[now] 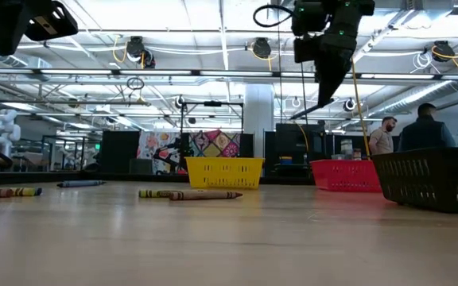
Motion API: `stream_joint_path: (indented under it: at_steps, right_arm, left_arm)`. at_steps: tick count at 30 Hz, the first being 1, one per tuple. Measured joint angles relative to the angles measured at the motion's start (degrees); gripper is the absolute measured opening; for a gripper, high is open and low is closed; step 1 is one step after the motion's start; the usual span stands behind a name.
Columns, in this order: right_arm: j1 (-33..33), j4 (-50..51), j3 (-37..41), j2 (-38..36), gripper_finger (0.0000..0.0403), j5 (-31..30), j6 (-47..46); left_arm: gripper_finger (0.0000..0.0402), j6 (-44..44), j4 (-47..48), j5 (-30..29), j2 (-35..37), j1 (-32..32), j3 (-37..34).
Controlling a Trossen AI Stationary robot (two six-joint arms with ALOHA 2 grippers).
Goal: Sort crayons
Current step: Put the blue crayon into the red bin
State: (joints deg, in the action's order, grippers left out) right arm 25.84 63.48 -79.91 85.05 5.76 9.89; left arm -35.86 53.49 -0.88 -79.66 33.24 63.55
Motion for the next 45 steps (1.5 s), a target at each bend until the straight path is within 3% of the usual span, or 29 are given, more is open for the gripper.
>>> stream_joint_path:
  at_steps: [6, 12, 18, 26, 34, 40, 45]
  right_arm:
    - [4.8, 2.3, 0.3, -3.7, 0.0, 0.0, 0.0]
    - [8.6, 2.4, 7.3, -6.6, 0.0, -3.0, 1.0]
    - [12.4, -4.0, 17.7, -9.7, 0.0, -2.9, 3.1]
    - [16.2, -12.2, 25.7, -10.1, 0.0, -2.7, 4.4]
    - [16.1, -12.5, 26.3, -10.1, 0.0007, 1.9, 2.4]
    - [16.1, -12.5, 26.3, -10.1, 0.0008, 1.6, 0.7]
    - [16.0, -12.4, 26.3, -10.1, 0.0026, -2.9, -1.9]
  left_arm:
    - [0.0087, -1.6, 0.0, -1.5, 0.0, 0.2, 0.0]
    - [0.0087, -4.3, 0.0, -2.8, 0.0, 0.2, 0.0]
    - [0.0087, -4.3, 0.0, -3.4, 0.0, 0.2, 0.0]
    - [0.0087, -4.3, -0.1, -4.4, 0.0, 0.1, 0.0]
    - [0.0087, -4.2, -0.1, -5.7, 0.0, 0.1, 0.0]
    - [0.0087, -4.3, -0.1, -5.9, 0.0, 0.1, 0.0]
    - [0.0087, -4.3, -0.1, -5.9, 0.0, 0.1, 0.0]
